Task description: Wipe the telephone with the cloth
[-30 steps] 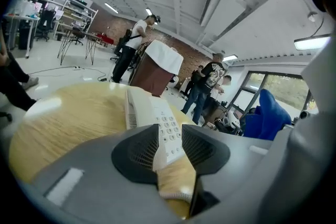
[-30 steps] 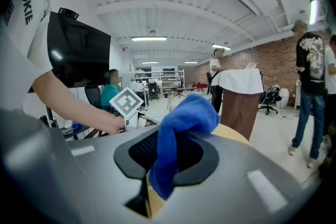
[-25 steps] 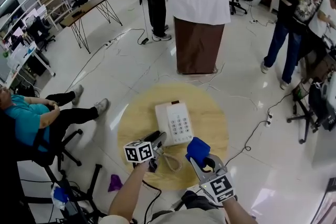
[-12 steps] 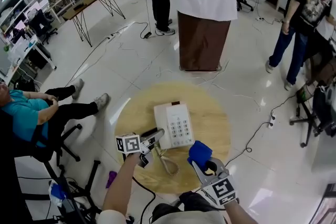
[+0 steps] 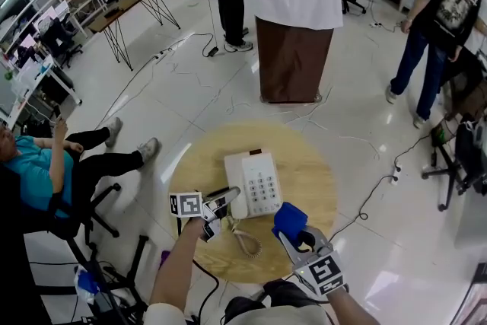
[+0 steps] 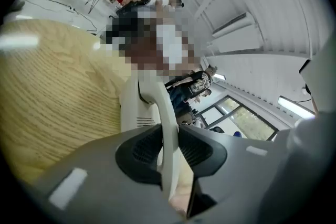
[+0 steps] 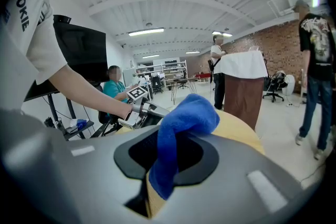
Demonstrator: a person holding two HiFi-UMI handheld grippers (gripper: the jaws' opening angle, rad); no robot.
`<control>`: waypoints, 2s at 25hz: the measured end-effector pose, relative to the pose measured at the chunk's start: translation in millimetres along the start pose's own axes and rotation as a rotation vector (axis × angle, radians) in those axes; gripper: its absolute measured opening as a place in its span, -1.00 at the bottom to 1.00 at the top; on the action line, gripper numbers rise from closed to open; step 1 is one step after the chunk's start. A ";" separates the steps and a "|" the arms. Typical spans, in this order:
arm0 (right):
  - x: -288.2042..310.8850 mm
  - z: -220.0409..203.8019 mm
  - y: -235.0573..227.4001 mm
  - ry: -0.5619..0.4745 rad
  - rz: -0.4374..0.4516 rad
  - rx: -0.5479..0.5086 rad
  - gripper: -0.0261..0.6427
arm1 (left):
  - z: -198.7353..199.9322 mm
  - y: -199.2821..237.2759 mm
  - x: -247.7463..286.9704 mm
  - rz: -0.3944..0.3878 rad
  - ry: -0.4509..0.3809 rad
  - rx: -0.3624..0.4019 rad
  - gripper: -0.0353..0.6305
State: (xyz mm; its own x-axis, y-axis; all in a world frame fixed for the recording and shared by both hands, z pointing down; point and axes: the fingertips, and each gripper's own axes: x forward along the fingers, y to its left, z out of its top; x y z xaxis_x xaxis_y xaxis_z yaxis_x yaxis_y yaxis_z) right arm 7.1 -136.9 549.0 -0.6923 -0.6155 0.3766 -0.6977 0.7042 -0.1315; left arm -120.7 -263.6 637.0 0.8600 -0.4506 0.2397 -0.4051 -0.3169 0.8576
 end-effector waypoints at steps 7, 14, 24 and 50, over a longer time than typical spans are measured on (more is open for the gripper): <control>7.3 22.0 7.5 -0.031 0.012 -0.025 -0.73 | 5.0 -17.6 -6.4 0.019 -0.051 0.032 -0.64; 5.2 57.8 13.2 -0.119 0.027 -0.051 -0.73 | 9.1 -75.3 -12.5 -0.092 -0.136 0.053 -0.64; -16.1 145.8 22.3 -0.265 0.062 -0.126 -0.73 | -9.0 -171.7 -25.1 -0.202 -0.197 0.197 -0.64; -7.7 198.2 42.6 -0.357 0.087 -0.228 -0.73 | -15.9 -221.2 -45.4 -0.253 -0.295 0.240 -0.65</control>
State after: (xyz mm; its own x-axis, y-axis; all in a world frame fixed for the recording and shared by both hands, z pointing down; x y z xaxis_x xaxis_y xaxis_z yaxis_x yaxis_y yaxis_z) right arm -53.8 -172.2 358.8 -0.7951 -0.6059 0.0272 -0.6030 0.7945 0.0722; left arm -65.2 -159.9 443.7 0.8299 -0.5417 -0.1334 -0.2843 -0.6164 0.7343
